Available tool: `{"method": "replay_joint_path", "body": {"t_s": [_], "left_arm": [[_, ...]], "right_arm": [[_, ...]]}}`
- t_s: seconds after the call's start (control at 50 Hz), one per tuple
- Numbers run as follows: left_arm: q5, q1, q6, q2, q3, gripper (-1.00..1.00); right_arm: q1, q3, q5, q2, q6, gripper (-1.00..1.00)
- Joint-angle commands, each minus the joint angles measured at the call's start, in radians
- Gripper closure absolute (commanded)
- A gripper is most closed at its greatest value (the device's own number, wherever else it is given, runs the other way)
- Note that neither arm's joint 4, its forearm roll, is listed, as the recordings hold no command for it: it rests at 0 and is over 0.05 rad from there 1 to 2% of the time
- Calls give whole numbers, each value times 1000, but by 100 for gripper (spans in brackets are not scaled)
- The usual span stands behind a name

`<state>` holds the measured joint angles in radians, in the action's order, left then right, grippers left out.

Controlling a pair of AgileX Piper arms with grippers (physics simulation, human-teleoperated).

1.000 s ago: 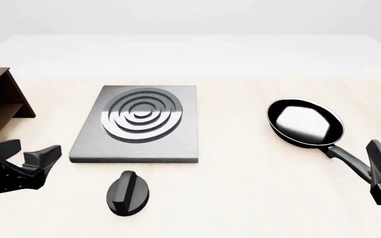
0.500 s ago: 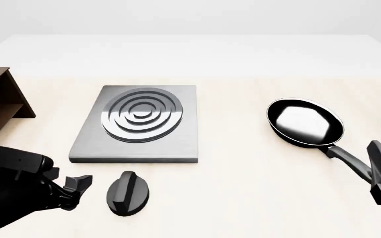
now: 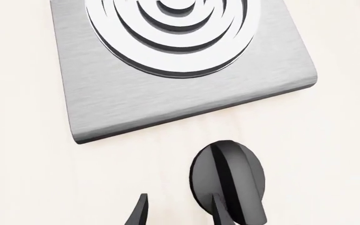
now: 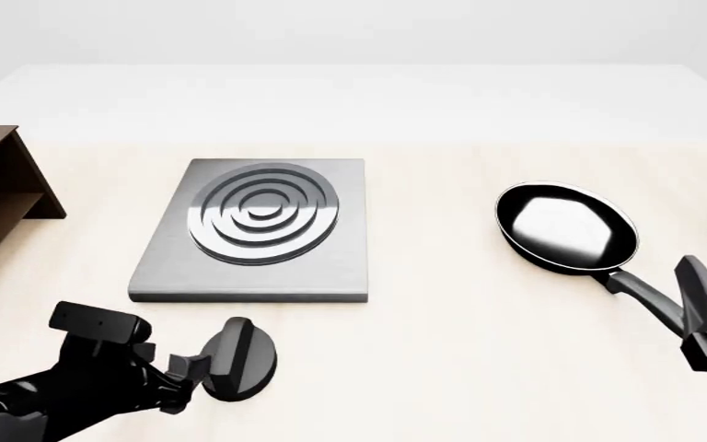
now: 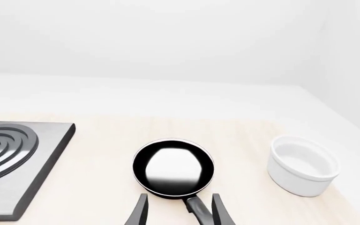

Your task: Turn on the stove and put the frying pan on it.

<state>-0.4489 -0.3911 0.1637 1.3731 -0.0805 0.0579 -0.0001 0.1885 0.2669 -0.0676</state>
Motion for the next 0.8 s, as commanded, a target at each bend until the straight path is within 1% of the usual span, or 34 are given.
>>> {"method": "replay_joint_path", "body": {"t_s": [0.02, 0.04, 0.08, 0.1, 0.12, 0.14, 0.16, 0.18, 0.2, 0.22, 0.28, 0.36, 0.38, 0.42, 0.44, 0.46, 0.48, 0.5, 0.52, 0.54, 0.56, 0.58, 0.6, 0.62, 0.64, 0.66, 0.68, 0.7, 0.72, 0.74, 0.76, 0.78, 0.8], "left_arm": [[-97, -76, 90, 91, 16, -100], [-98, -82, 100, 89, 17, -100], [-117, -132, 170, 88, 27, -100], [-162, -235, 319, 53, 60, -100], [-165, -236, 319, 54, 61, -100], [-186, -240, 345, 57, 67, -100], [-224, -290, 422, 64, 79, -100], [-239, -326, 478, 62, 80, -100], [-221, -338, 497, 22, 80, -100], [-202, -367, 548, -28, 80, -100], [-126, -393, 614, -166, 80, -100], [-84, -415, 666, -226, 80, -100], [-60, -412, 654, -246, 80, -100], [0, -436, 639, -305, 80, -100], [47, -437, 619, -347, 80, -100], [164, -440, 572, -464, 80, -100], [179, -440, 572, -479, 80, -100], [294, -435, 519, -601, 79, -100], [308, -435, 519, -614, 78, -100], [431, -436, 491, -726, 44, -100], [445, -436, 491, -738, 42, -100], [608, -419, 454, -878, -6, -100], [691, -409, 422, -937, -42, -100], [751, -403, 405, -985, -76, -100], [810, -393, 372, -1027, -116, -100], [892, -368, 297, -1082, -175, -100], [963, -328, 221, -1124, -230, -100], [1031, -264, 132, -1183, -286, -100], [1056, -233, 100, -1214, -311, -100], [1082, -154, 71, -1265, -336, -100], [1084, -78, 62, -1298, -340, -100], [1083, -7, 23, -1327, -342, -100], [1069, 55, -15, -1371, -332, -100]], "right_arm": [[3, 0, 35, 40, -4, -100], [3, 0, 32, 37, -3, -100], [5, 0, 28, 34, -4, -100], [5, 0, 25, 33, -6, -100], [5, 0, 25, 32, -6, -100], [6, 0, 22, 31, -7, -100], [7, 0, 19, 29, -8, -100], [9, 0, 17, 27, -8, -100], [9, 0, 15, 25, -8, -100], [10, 0, 12, 23, -9, -100], [14, 0, -21, -9, -12, -100], [20, 0, -45, -28, -15, -100], [20, 0, -49, -32, -15, -100], [21, 0, -55, -37, -15, -100], [22, 0, -45, -25, -15, -100], [24, 0, -32, -11, -16, -100], [24, 0, -30, -9, -16, -100], [22, 0, -11, 16, -14, -100], [22, 0, -8, 20, -14, -100], [23, 0, 5, 33, -14, -100], [23, 0, 5, 33, -14, -100], [20, 0, -10, 20, -9, -100], [20, 0, -27, 0, -7, -100], [21, 0, -47, -21, 3, -100], [23, 0, -52, -26, 10, -100], [30, 0, -32, -5, 24, -100], [41, 0, -32, -4, 22, -100], [44, -2, -48, -21, 34, -100], [33, -21, -90, -46, 64, -100], [26, -80, -193, -102, 66, -100], [17, -134, -277, -142, 74, -100], [-3, -186, -343, -161, 99, -100], [-28, -247, -409, -175, 102, -100]]}}
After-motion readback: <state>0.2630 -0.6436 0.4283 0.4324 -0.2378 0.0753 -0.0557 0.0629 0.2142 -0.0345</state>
